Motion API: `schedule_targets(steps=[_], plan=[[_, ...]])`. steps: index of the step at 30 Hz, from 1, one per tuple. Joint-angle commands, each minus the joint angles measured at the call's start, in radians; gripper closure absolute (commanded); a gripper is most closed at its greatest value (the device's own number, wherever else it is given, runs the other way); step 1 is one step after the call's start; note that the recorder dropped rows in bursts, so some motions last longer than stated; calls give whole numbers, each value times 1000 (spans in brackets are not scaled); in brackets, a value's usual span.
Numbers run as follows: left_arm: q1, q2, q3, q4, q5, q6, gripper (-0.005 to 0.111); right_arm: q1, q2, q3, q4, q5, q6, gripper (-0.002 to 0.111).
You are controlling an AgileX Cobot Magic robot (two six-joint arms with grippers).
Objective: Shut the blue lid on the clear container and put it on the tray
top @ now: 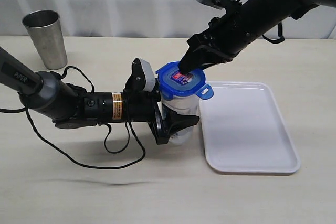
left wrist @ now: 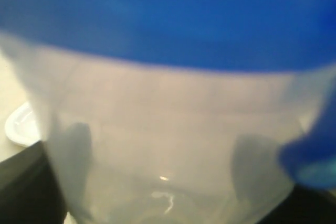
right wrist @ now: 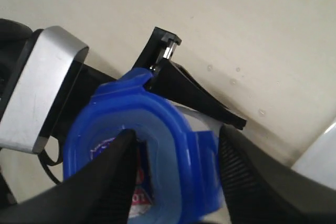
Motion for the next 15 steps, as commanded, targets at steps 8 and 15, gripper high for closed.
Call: schedule_targets(steps=[8, 15], plan=[[-7, 3, 3, 18, 80, 6, 107, -18, 87, 25, -145, 127, -41, 73], [-7, 3, 3, 16, 78, 6, 107, -46, -43, 14, -70, 48, -91, 54]])
